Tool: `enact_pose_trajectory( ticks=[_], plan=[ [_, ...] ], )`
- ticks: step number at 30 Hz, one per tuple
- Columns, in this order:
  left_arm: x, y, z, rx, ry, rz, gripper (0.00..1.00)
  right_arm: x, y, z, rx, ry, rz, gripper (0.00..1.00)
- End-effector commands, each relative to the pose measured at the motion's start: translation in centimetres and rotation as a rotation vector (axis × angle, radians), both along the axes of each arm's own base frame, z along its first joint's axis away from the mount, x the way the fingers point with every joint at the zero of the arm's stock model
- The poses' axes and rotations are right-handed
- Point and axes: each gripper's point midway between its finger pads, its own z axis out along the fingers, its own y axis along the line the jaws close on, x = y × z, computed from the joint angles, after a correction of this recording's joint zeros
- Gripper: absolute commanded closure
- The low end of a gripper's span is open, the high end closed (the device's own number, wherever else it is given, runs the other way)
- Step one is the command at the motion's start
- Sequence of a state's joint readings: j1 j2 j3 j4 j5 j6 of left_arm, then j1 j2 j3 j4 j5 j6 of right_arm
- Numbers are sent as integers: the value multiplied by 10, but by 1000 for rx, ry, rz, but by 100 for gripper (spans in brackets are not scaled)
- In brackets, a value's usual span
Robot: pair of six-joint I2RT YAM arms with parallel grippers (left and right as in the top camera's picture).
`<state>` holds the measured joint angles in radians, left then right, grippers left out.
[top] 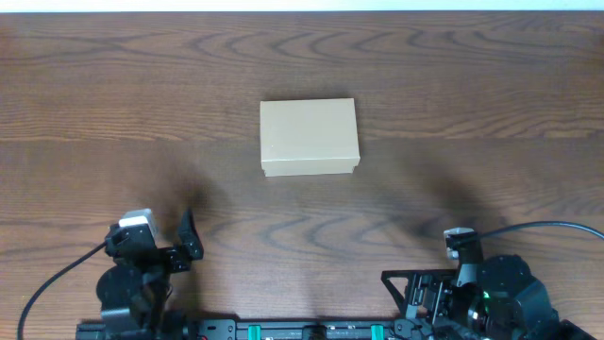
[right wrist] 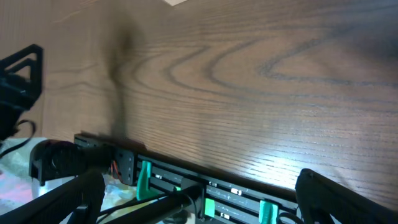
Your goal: Pack container
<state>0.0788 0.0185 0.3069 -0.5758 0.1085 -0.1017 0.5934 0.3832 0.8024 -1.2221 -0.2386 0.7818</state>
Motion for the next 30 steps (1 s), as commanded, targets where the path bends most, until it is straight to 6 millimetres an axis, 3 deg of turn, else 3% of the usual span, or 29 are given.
enact_pose_trajectory(
  ticks=[1,9,30],
  plan=[
    [5,4,-10,-30,-9,33,5,-2,1,0,10,8,0,1],
    [16,4,-48,-29,21,31,5,-2,1,0,10,9,0,1],
    [18,4,-45,-14,10,27,5,-2,1,0,10,8,0,1]
  ],
)
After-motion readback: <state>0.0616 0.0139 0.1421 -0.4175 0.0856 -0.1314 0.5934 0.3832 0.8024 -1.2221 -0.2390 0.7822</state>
